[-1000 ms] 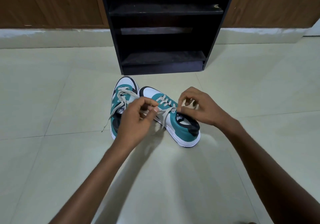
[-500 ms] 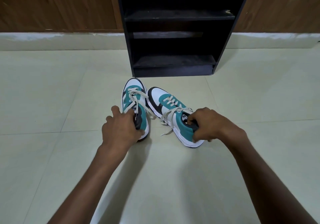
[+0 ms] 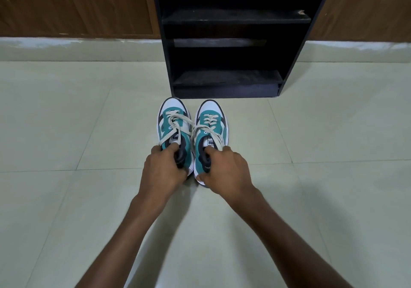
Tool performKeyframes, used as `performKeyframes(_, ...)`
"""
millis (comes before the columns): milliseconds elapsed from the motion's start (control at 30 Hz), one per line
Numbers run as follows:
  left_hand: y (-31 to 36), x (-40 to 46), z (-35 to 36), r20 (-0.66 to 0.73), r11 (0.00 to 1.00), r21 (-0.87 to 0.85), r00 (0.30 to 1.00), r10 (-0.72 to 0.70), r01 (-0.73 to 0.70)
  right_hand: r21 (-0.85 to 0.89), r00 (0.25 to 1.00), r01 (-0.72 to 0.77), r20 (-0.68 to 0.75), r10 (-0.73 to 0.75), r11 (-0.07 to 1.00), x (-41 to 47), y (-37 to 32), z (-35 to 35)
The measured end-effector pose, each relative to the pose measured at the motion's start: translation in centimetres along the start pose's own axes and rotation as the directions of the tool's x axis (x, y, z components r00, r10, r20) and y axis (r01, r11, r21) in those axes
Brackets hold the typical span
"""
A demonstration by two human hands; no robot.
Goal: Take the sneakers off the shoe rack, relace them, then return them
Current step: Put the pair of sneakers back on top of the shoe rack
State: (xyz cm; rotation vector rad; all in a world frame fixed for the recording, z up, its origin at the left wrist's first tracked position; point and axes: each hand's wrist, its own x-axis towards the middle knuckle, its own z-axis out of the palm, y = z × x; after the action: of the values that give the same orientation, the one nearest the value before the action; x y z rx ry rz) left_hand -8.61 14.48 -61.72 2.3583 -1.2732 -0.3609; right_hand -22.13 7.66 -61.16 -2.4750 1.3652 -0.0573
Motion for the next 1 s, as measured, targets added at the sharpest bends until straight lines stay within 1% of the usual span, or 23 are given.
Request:
performKeyframes(133,-0.4,-0.1,0.9,-0.096,1.000,-0.006,0.995,0.022,-0.023,0.056,0.998,-0.047,-0.041,0.049,0.997,-0.2,-0.2,0.2)
performKeyframes(200,-0.2,-0.6,1.1,-0.122,0.999,-0.011,0.991,0.050,-0.051,0.097,0.994,-0.079,-0.064,0.085,0.992,-0.8,-0.3,0.2)
performKeyframes(267,0.2,-0.9,0.6,-0.125,0.998,-0.021,0.991,0.055,-0.058,0.093,0.992,-0.096,-0.073,0.103,0.991,-1.2,-0.7,-0.2)
performKeyframes(333,0.8,-0.9,-0.8,-0.132,0.998,-0.037,0.990,0.044,-0.049,0.085,0.991,-0.104,-0.072,0.110,0.991,-1.7,-1.3,-1.4)
performKeyframes(433,2.7,-1.3,-3.6,-0.174,0.996,-0.053,0.983,0.058,-0.068,0.091,0.984,-0.123,-0.117,0.134,0.988,-2.5,-2.4,-4.2)
performKeyframes(500,4.7,-1.6,-6.2,-0.184,0.995,-0.076,0.982,0.046,-0.061,0.097,0.980,-0.149,-0.120,0.160,0.984,-2.8,-3.1,-7.1)
performKeyframes(600,8.5,-2.5,-10.8,-0.181,0.991,-0.120,0.983,0.029,-0.051,0.119,0.983,-0.156,-0.082,0.167,0.981,-4.0,-4.2,-12.6)
performKeyframes(667,11.4,-3.0,-15.2,-0.169,0.990,-0.133,0.985,0.016,-0.039,0.137,0.984,-0.157,-0.069,0.167,0.978,-5.0,-5.2,-17.6)
performKeyframes(800,17.2,-4.1,-23.7,-0.133,0.993,-0.116,0.991,0.003,-0.019,0.165,0.982,-0.156,-0.077,0.170,0.974,-7.0,-7.2,-27.7)
performKeyframes(867,20.1,-3.8,-27.9,-0.110,0.994,-0.106,0.994,-0.013,0.001,0.176,0.985,-0.152,-0.048,0.163,0.973,-7.3,-7.9,-32.9)
performKeyframes(1000,25.1,-2.6,-34.2,-0.069,0.996,-0.094,0.998,-0.004,-0.002,0.142,0.992,-0.127,-0.005,0.130,0.982,-6.6,-8.2,-41.5)
